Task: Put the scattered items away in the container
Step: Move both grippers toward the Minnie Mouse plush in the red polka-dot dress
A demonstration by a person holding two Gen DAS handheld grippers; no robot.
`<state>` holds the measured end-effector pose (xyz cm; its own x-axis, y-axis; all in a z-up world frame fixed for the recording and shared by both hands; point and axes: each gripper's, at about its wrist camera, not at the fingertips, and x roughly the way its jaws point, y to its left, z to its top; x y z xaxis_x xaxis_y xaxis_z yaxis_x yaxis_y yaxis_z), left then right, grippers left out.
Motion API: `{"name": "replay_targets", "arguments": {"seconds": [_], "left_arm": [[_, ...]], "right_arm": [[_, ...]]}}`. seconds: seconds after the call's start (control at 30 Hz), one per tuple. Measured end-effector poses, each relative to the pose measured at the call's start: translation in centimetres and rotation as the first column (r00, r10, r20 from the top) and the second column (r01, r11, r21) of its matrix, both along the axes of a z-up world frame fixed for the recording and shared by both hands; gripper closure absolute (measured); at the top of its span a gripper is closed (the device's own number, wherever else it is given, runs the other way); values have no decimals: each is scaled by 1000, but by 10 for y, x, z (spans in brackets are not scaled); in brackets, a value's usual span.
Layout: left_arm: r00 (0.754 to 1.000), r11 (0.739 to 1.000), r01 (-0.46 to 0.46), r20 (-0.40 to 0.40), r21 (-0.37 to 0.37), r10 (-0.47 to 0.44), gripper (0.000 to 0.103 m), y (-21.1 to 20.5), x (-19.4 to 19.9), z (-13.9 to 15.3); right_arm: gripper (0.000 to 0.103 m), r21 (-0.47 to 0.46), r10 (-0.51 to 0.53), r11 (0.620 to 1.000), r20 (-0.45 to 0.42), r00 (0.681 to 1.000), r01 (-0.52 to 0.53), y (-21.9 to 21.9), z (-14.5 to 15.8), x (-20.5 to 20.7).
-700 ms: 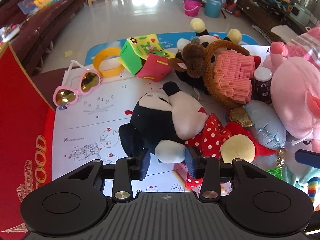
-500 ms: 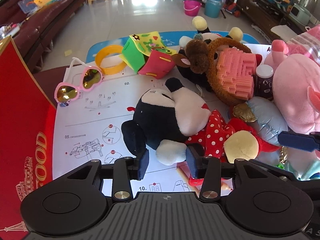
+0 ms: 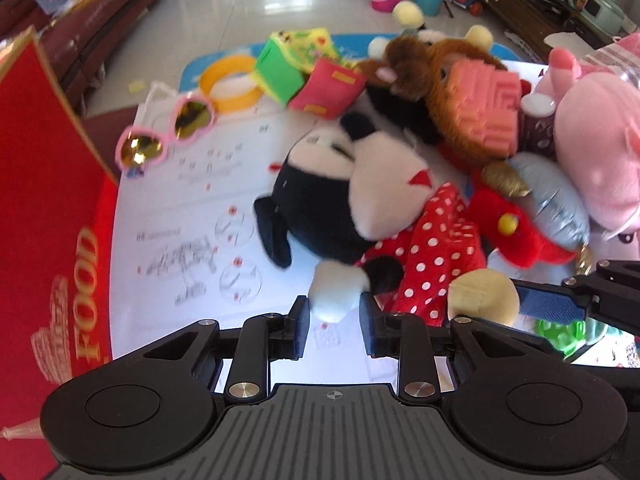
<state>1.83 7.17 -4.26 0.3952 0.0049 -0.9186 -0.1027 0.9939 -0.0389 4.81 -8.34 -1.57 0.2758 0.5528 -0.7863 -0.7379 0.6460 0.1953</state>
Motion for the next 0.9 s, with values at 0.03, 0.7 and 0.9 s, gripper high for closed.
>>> {"name": "replay_targets", "arguments": {"seconds": [0.03,0.7,0.9], "left_arm": [[1000,1000,-11,-19,19,11,94,3,-2,-5],[999,998,4,35,-60,-1,25,-13,-21,40],[997,977,71,-10,199,-70,25,-35,-24,9]], "right_arm": [[71,-7,6,1000,7,1000,-6,2,-2,-4],[70,54,91,995,-112,990,-86,-8,-14,-35],[69,39,57,998,-96,994,-54,-32,-11,-33]]}}
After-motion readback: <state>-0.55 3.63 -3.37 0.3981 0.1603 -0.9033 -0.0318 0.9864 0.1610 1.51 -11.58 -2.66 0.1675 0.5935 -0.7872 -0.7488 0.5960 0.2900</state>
